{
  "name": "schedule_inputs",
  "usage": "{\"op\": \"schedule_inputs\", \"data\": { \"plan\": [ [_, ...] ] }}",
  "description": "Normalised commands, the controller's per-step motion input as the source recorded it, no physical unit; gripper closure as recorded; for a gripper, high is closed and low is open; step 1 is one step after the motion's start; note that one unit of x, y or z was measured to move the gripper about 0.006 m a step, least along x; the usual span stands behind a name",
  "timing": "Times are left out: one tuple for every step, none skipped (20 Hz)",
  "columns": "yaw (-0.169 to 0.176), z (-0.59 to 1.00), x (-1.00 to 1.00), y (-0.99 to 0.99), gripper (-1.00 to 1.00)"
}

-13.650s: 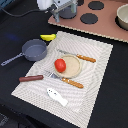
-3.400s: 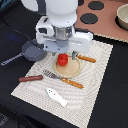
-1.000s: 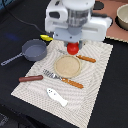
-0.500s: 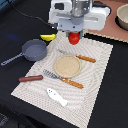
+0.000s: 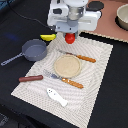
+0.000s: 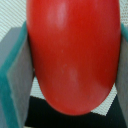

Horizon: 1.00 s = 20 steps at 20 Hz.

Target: Interact with the objects in diverse but meaningful ways.

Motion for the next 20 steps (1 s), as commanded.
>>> {"op": "schedule_inputs", "data": {
  "plan": [
    [0.076, -0.44, -0.35, 0.30, 1.00],
    [0.071, -0.41, -0.31, 0.31, 1.00],
    [0.069, -0.36, -0.26, 0.32, -1.00],
    [0.069, -0.21, -0.21, 0.32, -1.00],
    [0.076, 0.00, -0.12, 0.33, -1.00],
    [0.073, 0.01, -0.14, 0.38, -1.00],
    [0.076, 0.10, -0.12, 0.33, -1.00],
    [0.072, 0.11, -0.11, 0.30, -1.00],
    [0.064, 0.24, -0.10, 0.24, -1.00],
    [0.047, 0.45, -0.09, 0.24, -1.00],
    [0.040, 0.75, -0.03, 0.24, -1.00],
    [0.034, 0.92, 0.00, 0.25, -1.00],
    [0.038, 0.97, 0.00, 0.26, -1.00],
    [0.049, 1.00, 0.00, 0.25, -1.00],
    [0.069, 0.96, -0.04, 0.21, -1.00],
    [0.078, 0.84, -0.09, 0.15, -1.00],
    [0.079, 0.73, -0.13, 0.13, -1.00],
    [0.079, 0.63, -0.13, 0.12, -1.00],
    [0.078, 0.57, -0.08, 0.05, -1.00],
    [0.079, 0.63, -0.02, 0.00, -1.00]
  ]
}}
